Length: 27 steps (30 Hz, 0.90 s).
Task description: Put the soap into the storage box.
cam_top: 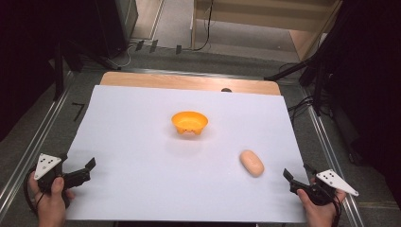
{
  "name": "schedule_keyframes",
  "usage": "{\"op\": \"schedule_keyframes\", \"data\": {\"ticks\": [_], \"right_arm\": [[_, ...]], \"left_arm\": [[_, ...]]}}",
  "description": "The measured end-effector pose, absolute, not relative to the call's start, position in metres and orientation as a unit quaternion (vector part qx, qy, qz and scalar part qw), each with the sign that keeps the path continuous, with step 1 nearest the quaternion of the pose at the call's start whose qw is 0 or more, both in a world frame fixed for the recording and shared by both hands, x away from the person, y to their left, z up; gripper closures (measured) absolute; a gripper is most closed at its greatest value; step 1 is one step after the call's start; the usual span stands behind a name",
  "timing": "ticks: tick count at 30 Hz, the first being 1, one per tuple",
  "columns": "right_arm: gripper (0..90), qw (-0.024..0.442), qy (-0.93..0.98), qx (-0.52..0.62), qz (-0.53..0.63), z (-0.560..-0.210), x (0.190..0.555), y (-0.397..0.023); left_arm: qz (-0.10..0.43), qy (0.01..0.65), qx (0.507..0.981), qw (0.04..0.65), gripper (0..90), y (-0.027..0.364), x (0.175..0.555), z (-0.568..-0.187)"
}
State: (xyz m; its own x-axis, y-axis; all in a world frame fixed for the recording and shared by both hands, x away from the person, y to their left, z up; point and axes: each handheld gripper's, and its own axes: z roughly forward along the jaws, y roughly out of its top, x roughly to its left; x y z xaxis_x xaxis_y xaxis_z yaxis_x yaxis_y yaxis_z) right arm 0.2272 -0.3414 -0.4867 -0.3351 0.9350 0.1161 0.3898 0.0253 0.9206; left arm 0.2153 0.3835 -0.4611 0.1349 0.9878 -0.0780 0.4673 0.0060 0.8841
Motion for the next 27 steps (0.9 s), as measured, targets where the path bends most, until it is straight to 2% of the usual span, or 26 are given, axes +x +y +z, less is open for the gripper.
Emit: {"op": "schedule_keyframes", "data": {"ticks": [12, 27], "right_arm": [[13.9, 0.274, 0.666, 0.512, 0.469, -0.485, 0.230, -0.339], [17.0, 0.285, 0.713, 0.514, 0.383, -0.468, 0.235, -0.329]], "left_arm": [[0.317, 0.578, 0.629, 0.413, 0.5, 0.383, 0.215, -0.461], [0.317, 0.579, 0.629, 0.410, 0.5, 0.383, 0.216, -0.461]]}}
